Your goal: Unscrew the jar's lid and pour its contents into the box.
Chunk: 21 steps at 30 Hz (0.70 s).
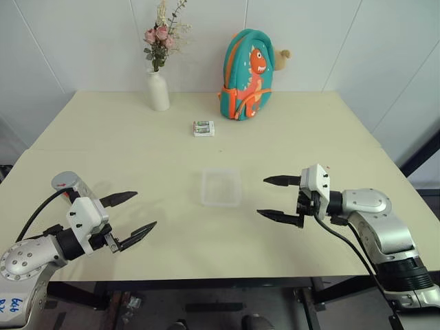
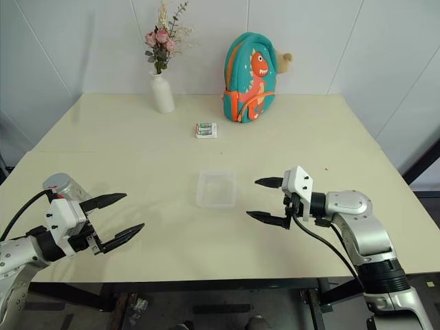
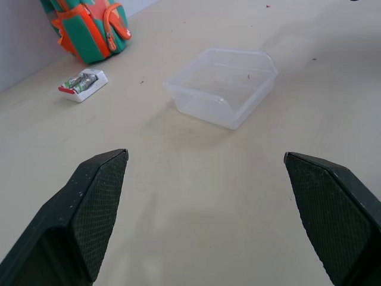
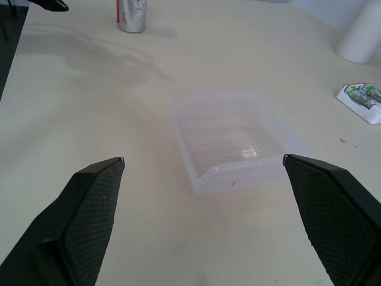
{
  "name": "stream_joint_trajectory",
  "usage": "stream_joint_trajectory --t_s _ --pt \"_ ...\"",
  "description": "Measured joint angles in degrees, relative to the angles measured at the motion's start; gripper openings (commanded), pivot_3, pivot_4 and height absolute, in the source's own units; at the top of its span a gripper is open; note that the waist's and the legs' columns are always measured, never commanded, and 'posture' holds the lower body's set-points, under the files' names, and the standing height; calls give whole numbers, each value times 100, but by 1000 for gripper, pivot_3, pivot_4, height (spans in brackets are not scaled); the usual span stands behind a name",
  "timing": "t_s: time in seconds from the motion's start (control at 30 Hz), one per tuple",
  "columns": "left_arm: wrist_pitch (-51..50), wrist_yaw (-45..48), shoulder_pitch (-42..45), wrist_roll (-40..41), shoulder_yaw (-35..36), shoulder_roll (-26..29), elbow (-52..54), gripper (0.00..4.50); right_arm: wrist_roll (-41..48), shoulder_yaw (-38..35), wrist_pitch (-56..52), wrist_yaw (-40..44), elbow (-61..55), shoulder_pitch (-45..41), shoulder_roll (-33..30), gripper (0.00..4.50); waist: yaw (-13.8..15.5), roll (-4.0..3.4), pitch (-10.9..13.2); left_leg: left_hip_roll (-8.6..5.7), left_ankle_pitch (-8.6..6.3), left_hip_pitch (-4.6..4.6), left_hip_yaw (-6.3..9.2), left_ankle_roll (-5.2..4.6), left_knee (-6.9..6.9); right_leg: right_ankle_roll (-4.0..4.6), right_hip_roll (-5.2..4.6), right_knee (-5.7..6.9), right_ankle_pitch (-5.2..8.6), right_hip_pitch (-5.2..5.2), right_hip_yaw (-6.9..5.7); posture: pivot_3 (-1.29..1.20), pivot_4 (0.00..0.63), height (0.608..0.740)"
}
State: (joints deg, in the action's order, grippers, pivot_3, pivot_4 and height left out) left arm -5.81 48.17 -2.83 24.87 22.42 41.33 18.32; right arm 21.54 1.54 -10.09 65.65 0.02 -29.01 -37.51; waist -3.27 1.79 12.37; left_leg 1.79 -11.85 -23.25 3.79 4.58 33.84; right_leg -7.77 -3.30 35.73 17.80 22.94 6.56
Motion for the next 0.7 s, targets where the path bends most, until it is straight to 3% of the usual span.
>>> stream_joint_trajectory --t_s 0.17,0.27,0.43,0.53,0.63,0.7 --pt "39 -78 -67 -51 3 -7 32 4478 -69 36 84 1 53 -2 9 4500 -7 0 0 0 0 2 0 0 1 0 0 1 0 0 1 0 150 740" --pt "169 -396 -455 -205 210 -287 142 4478 -126 109 172 70 162 -19 98 4500 -33 0 0 1 -2 3 -2 -3 -1 -11 0 0 -6 -1 3 0 150 740" --pt "214 -1309 -1492 -269 702 -1387 692 4478 -134 327 311 181 410 -291 509 4500 -61 0 0 1 -7 4 0 -5 5 -34 0 5 -16 -4 1 0 150 740" --pt "244 -2096 -1822 -464 1006 -2066 1004 4478 -40 323 236 131 605 -631 851 4500 -35 -1 0 1 -7 8 -1 -5 22 0 2 5 0 -10 6 0 150 740" --pt "159 -3299 -1714 -561 1305 -2961 1120 4478 194 317 47 83 636 -1055 1223 4500 -25 -2 0 -1 -5 10 0 -8 43 6 2 1 -1 -25 9 0 150 740" --pt "30 -3853 -1569 -774 1358 -3071 1123 4478 325 317 -128 98 547 -1231 1312 4500 16 6 -3 -1 -5 9 13 -8 60 9 7 1 1 -35 -1 0 150 740"
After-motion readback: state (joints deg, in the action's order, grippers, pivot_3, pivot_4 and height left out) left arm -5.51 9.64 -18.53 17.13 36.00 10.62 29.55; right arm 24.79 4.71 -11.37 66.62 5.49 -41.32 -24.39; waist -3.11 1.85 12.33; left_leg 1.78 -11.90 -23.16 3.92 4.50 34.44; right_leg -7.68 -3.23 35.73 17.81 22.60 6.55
